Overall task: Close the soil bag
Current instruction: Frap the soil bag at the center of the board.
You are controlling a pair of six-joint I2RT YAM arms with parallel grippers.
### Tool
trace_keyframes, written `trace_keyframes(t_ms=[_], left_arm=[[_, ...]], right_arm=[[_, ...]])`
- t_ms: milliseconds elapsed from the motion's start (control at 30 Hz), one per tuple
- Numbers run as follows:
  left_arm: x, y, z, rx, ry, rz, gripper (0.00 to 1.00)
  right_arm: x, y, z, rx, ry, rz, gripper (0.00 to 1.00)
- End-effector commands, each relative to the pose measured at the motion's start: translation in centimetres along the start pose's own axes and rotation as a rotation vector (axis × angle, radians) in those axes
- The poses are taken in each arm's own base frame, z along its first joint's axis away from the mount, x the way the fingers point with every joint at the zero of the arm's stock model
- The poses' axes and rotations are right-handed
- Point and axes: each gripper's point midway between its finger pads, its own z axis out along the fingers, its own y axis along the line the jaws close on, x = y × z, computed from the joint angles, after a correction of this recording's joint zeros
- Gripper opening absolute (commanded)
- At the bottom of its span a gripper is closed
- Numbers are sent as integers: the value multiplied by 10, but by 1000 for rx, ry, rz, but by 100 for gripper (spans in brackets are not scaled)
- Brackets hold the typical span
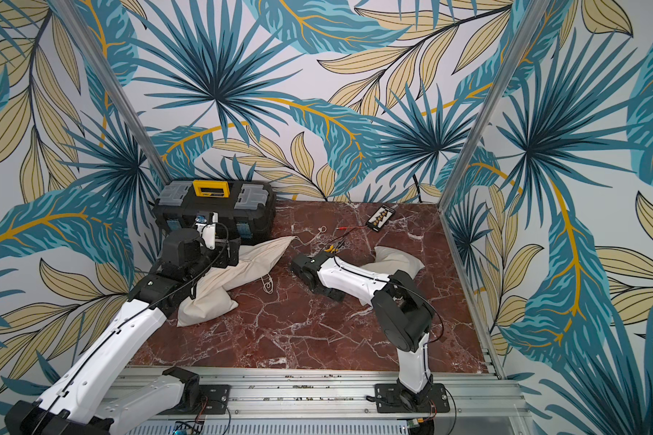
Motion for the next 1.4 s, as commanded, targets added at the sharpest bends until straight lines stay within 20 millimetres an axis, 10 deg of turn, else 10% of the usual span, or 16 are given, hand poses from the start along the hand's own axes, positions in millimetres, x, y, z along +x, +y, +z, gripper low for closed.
trace_keyframes(t_ms=[0,233,567,867,1367], left_arm=[[-3,-12,-5,41,-29,-3,100],[-7,-51,-15,153,-85,21,100],[-20,-151,-39,540,-200,54,100],[-10,-229,-28,706,-170,132,100],[-24,-215,-5,557,-176,13,88]], right_arm=[[-12,-3,7,-15,-32,48,50],[-51,-59,-67,-102,-355,339,2],[-61,-158,-183,-206,-921,818,0],[-66,-178,-210,-288,-1094,920,0],[-79,-174,-213,-416,-1153,967,0]])
